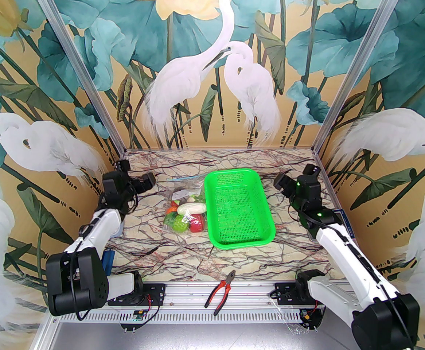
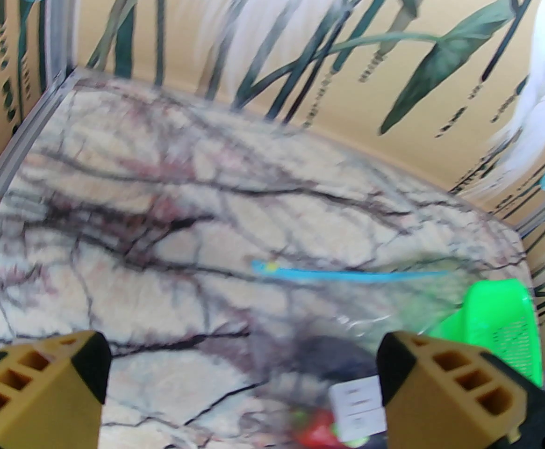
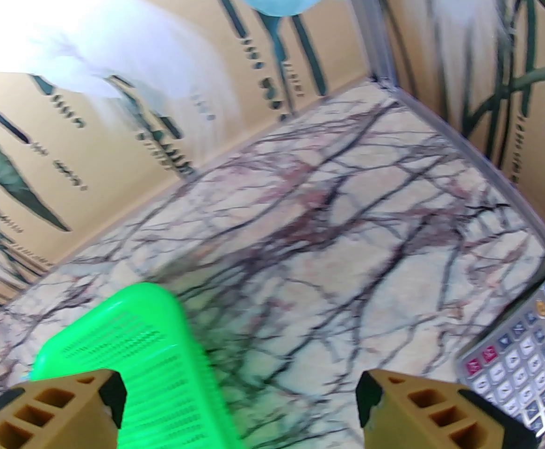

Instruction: Place the food in the zip-top bag and seal the zipper

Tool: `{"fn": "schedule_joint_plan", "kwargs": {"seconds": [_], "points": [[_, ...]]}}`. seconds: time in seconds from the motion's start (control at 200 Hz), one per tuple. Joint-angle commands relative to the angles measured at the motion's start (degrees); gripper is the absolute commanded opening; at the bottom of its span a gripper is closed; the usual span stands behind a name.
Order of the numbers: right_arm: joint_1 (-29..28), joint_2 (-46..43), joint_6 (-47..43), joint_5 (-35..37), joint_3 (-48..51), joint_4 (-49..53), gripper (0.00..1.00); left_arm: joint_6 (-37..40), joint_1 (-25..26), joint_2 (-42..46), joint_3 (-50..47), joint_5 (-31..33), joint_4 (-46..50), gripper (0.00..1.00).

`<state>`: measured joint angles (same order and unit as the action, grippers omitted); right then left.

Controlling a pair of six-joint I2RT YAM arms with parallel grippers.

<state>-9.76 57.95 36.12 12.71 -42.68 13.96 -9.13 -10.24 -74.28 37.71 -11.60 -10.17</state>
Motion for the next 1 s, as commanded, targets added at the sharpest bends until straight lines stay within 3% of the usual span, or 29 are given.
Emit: {"fn": "schedule_joint_plan", "kwargs": {"seconds": [0.0, 0.07, 0.29, 0.425, 0.515, 0.625, 0.745, 0.89, 0.995], "points": [[0.5, -1.0, -1.7, 3.2, 1.5, -0.1, 0.89, -0.4, -0.3, -0.6, -6.6, 6.7, -16.7, 1.00], [0.8, -1.2, -2.1, 3.8, 1.9, -0.1, 0.89, -0.8, -0.3, -2.2, -9.8, 8.3, -23.9, 1.00], [1.3, -0.7, -3.9, 5.1, 4.0, -2.1, 0.89, 0.0, -0.1, -2.6, -9.9, 5.6, -24.6, 1.00], [1.4, -0.4, -3.5, 4.9, 5.5, -3.5, 0.89, 2.1, 2.8, -0.3, -15.3, 9.1, -30.9, 1.00], [1.6, -0.2, -3.6, 5.0, 6.6, -4.8, 0.89, 4.2, 5.4, -3.3, -17.4, 12.2, -35.3, 1.00], [1.8, -0.3, -4.7, 5.0, 6.9, -5.4, 0.89, 5.3, 6.4, -9.8, -21.8, 13.2, -49.4, 1.00], [2.0, -0.9, -6.2, 5.6, 7.3, -5.1, 0.90, 7.4, 6.7, -17.4, -26.0, 9.1, -65.1, 1.00], [2.5, -1.5, -7.1, 7.1, 8.9, -6.7, 0.92, 8.5, 8.0, -17.7, -27.6, 10.6, -68.1, 1.00], [2.7, -0.9, -10.8, 8.4, 12.3, -13.1, 0.93, 7.6, 8.0, -15.5, -22.8, 12.7, -57.6, 1.00]]}}
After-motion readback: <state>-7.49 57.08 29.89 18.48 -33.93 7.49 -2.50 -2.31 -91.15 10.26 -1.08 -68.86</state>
